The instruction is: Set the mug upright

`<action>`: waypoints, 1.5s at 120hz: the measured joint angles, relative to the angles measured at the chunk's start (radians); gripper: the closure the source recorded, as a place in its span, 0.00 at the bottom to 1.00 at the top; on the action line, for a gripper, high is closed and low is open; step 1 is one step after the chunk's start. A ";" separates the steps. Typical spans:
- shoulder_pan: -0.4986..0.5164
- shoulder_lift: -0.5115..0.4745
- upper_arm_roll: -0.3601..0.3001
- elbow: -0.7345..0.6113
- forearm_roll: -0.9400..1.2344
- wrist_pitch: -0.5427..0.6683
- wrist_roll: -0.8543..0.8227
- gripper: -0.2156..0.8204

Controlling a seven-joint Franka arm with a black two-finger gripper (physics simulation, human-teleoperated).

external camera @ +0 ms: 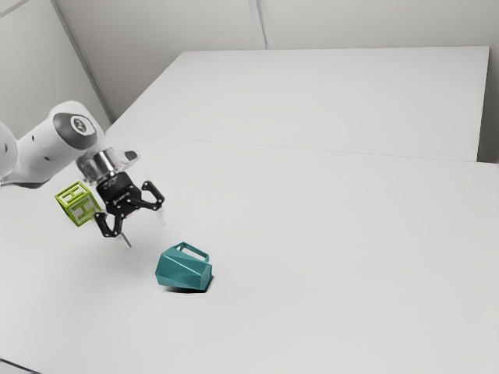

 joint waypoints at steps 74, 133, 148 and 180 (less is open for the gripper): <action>-0.005 0.163 -0.007 0.045 -0.164 0.039 -0.006 0.21; -0.013 0.208 -0.038 0.035 -0.239 0.064 -0.011 0.44; -0.019 0.204 -0.038 0.038 -0.225 0.065 -0.015 0.71; -0.020 0.198 -0.064 0.065 -0.217 0.066 -0.026 0.91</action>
